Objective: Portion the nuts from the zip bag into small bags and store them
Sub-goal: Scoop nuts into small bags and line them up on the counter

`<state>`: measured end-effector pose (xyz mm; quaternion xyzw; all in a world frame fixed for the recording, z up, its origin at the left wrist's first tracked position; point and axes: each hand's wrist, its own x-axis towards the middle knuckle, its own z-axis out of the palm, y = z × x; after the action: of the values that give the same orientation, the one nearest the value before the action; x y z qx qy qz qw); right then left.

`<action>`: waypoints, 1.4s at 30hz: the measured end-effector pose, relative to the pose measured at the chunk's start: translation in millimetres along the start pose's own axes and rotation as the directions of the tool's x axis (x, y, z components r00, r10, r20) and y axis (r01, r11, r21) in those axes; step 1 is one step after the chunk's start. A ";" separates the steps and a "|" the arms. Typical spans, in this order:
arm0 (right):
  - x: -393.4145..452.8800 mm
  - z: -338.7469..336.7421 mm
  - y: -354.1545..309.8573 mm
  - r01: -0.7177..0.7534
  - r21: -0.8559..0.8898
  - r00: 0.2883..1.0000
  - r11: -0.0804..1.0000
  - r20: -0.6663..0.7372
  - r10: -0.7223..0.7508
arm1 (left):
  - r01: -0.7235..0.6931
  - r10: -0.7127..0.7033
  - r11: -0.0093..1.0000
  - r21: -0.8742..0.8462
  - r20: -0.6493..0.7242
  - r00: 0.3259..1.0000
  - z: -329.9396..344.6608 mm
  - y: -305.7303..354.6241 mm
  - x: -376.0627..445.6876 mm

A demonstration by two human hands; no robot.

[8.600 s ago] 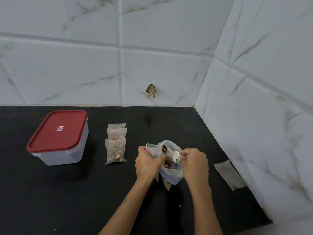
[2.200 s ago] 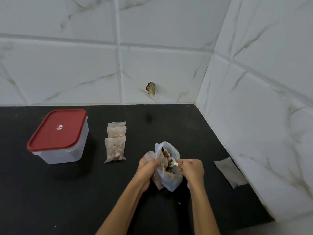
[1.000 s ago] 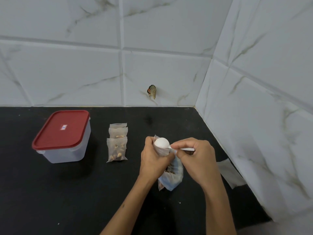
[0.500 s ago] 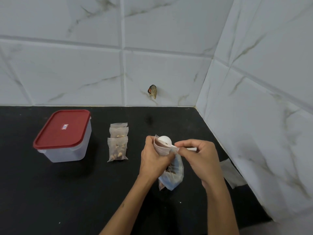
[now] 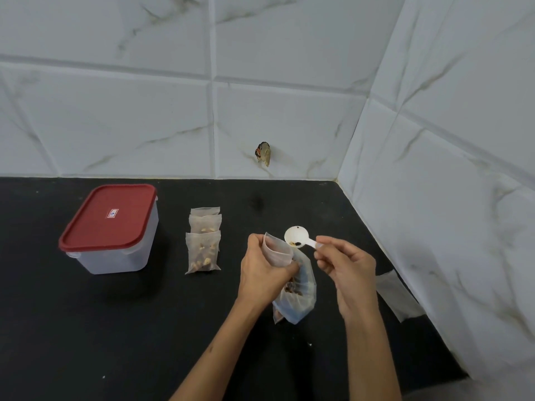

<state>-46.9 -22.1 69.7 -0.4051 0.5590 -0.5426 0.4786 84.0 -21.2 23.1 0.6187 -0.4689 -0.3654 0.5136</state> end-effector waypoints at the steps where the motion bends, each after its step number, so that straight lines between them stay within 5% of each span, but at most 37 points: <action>1: 2.6 0.5 7.0 -0.027 0.009 0.999 1.000 -0.041 0.028 | 0.008 -0.008 1.000 -0.004 -0.002 1.000 -1.1 -0.3 -0.6; 5: 12.0 0.4 39.5 -0.189 0.109 0.972 0.976 -0.121 0.202 | 0.032 -0.032 0.999 -0.012 0.014 0.999 -4.6 0.2 -5.1; 11: 17.4 4.9 77.3 -0.178 -0.483 0.973 0.858 -0.215 0.081 | 0.091 -0.089 0.994 -0.059 0.034 0.995 -15.4 0.8 -8.3; 17: 16.9 10.6 76.1 -0.115 -0.837 0.988 0.535 -0.153 -0.026 | 0.324 -0.301 0.898 -0.297 0.121 0.946 -37.0 -0.2 -1.2; 19: 9.6 22.0 58.9 -0.004 -0.758 0.991 0.652 -0.092 -0.101 | 0.346 -0.326 0.873 -0.344 0.118 0.938 -45.2 0.8 2.0; 21: -2.4 38.8 34.1 0.036 -0.498 0.999 0.866 0.006 -0.038 | 0.345 -0.326 0.872 -0.348 0.113 0.938 -52.4 3.4 5.5; 23: -15.5 58.3 15.8 0.002 -0.244 0.984 0.970 0.173 0.041 | 0.362 -0.340 0.881 -0.305 0.125 0.932 -61.2 3.8 10.4; 25: -24.7 75.1 13.0 0.045 -0.221 0.961 0.974 0.277 0.018 | 0.362 -0.334 0.885 -0.291 0.143 0.932 -69.6 4.2 13.2; 28: -28.6 94.5 17.2 0.100 -0.222 0.979 0.970 0.194 -0.057 | 0.337 -0.291 0.887 -0.314 0.186 0.939 -85.2 3.8 18.6; 42: -33.0 118.1 34.2 -0.101 -0.080 0.984 0.992 0.142 0.111 | 0.332 -0.218 0.899 -0.287 0.364 0.905 -132.1 -24.0 32.1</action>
<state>77.5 -13.0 44.4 -0.4305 0.5623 -0.4646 0.5317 221.6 -12.4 27.7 0.5123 -0.3823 -0.6073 0.4717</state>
